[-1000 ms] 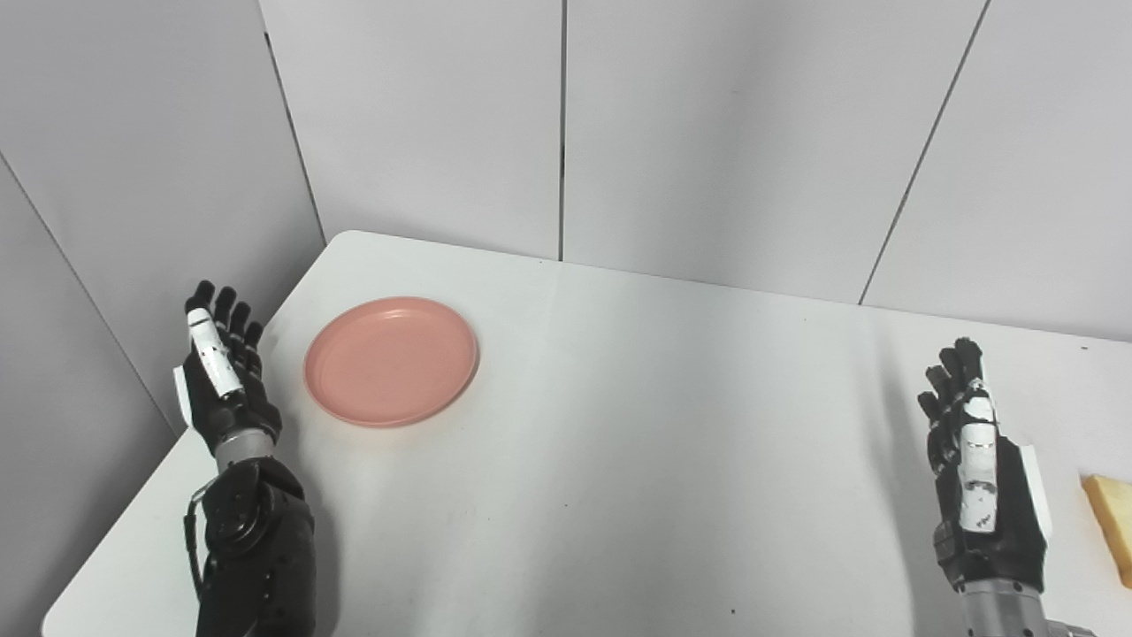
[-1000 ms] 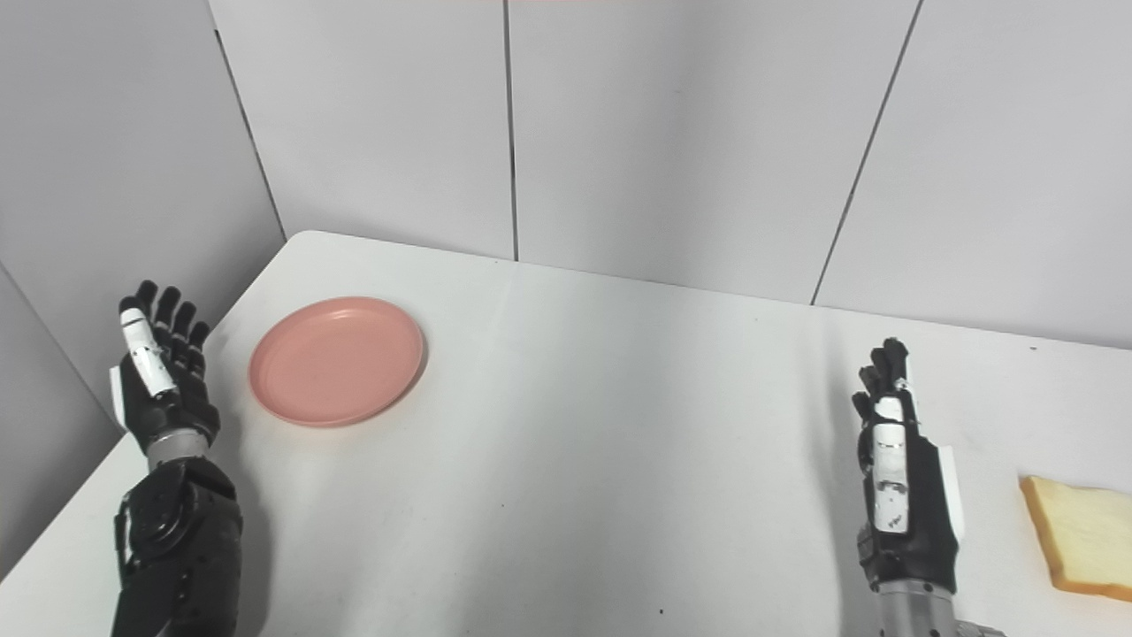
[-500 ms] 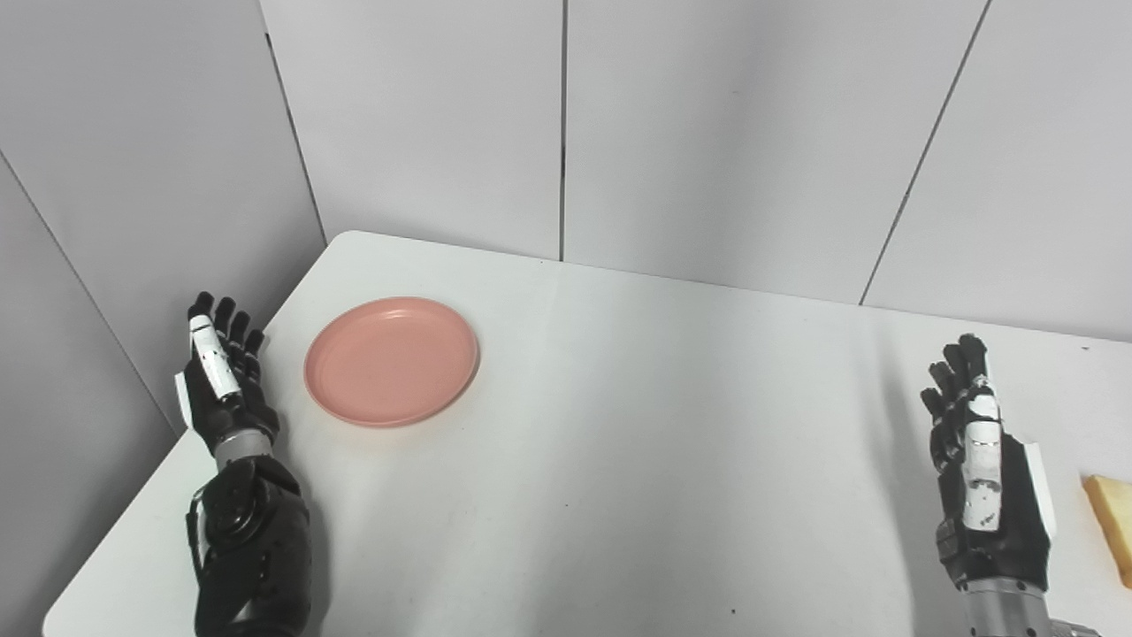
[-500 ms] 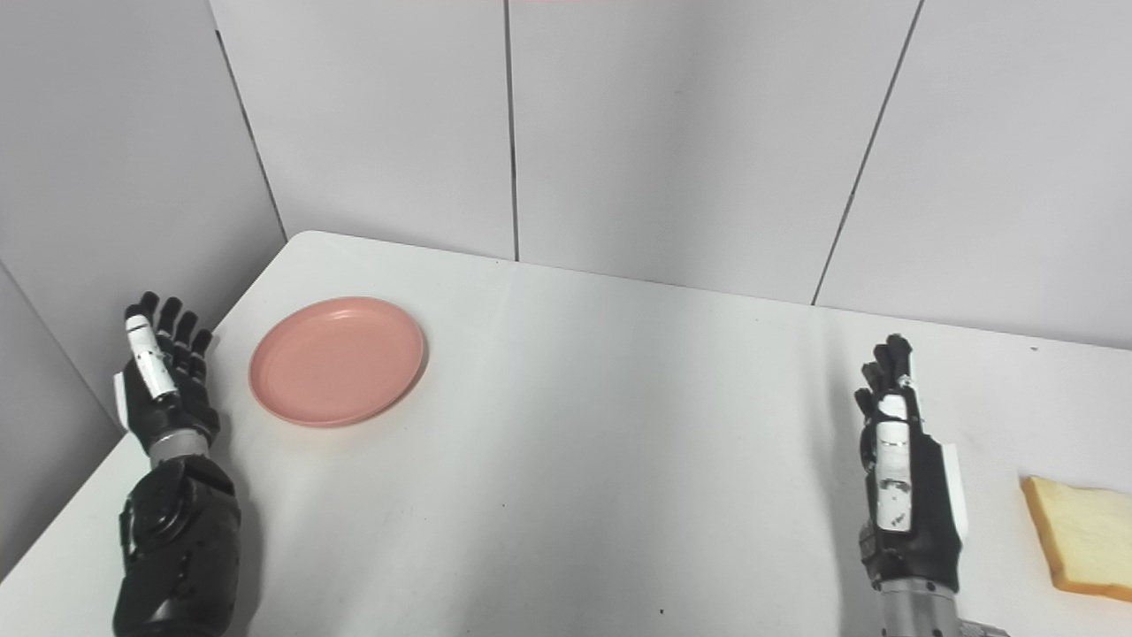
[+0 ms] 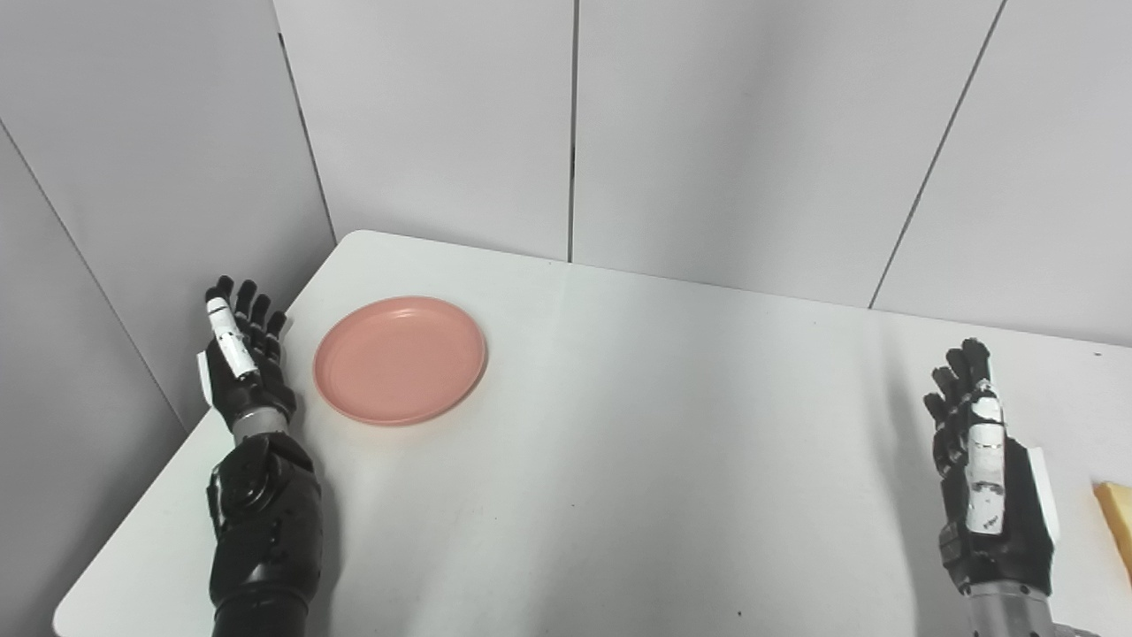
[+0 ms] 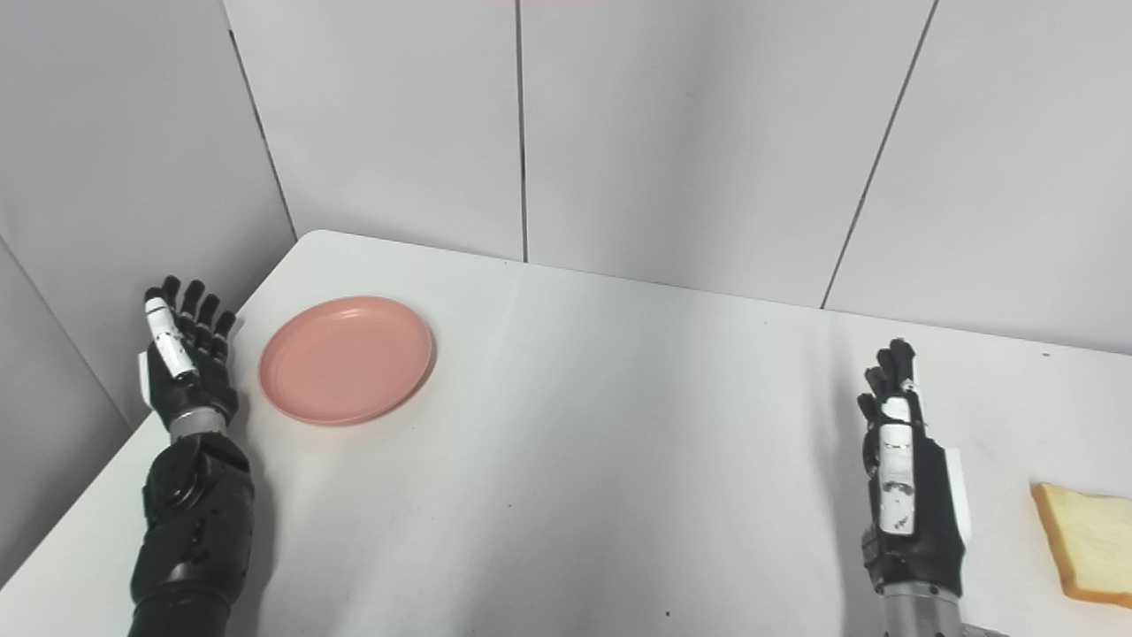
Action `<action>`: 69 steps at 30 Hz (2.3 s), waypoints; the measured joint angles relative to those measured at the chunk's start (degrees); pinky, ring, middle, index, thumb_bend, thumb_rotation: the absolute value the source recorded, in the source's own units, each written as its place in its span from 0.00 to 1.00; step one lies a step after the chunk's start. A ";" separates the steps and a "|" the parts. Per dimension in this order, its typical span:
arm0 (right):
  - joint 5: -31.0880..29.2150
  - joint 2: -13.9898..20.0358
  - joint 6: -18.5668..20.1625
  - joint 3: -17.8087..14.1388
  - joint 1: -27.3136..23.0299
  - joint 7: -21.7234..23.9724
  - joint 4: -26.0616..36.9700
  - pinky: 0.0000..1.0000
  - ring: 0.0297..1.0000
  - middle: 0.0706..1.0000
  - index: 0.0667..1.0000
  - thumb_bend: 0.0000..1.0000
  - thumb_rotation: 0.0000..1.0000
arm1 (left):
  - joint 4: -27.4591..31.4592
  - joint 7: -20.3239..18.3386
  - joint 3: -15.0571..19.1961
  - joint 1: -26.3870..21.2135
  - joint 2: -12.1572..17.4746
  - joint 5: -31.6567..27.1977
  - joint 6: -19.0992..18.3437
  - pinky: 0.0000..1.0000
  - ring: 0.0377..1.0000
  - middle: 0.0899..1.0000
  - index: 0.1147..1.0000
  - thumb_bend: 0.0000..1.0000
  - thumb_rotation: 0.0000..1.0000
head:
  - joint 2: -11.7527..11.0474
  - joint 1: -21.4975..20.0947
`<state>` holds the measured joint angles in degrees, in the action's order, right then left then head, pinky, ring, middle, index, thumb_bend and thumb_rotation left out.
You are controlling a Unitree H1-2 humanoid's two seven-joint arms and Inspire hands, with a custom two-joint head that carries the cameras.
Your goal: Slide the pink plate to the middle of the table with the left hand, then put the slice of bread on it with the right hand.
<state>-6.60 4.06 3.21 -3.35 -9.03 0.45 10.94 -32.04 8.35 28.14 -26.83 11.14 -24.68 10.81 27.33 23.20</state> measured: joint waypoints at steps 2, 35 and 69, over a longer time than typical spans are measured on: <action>-0.02 -0.19 0.00 0.00 0.00 -0.05 0.00 1.00 0.99 1.00 1.00 0.37 1.00 | -0.02 -0.12 -0.83 0.00 -0.18 0.03 -0.01 0.93 0.91 0.90 0.89 0.38 0.94 | 0.00 0.00; 2.22 -1.73 0.24 0.27 0.07 -0.42 -0.62 1.00 0.98 0.99 0.99 0.41 1.00 | 5.23 -9.13 -14.61 -0.23 -5.53 2.70 -9.84 0.95 0.94 0.93 0.92 0.47 1.00 | 0.53 -5.71; 6.00 -4.73 -1.59 2.73 0.94 -1.61 -2.22 0.95 0.94 0.96 0.97 0.45 1.00 | 23.32 -12.91 -28.76 7.14 -12.35 8.82 -24.86 0.95 0.95 0.95 0.94 0.40 1.00 | 2.90 -18.90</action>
<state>-0.60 -0.68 1.62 -0.62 -8.09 -1.16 8.72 -8.72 -4.57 -0.63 -19.69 -1.21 -15.86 -14.06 30.23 4.31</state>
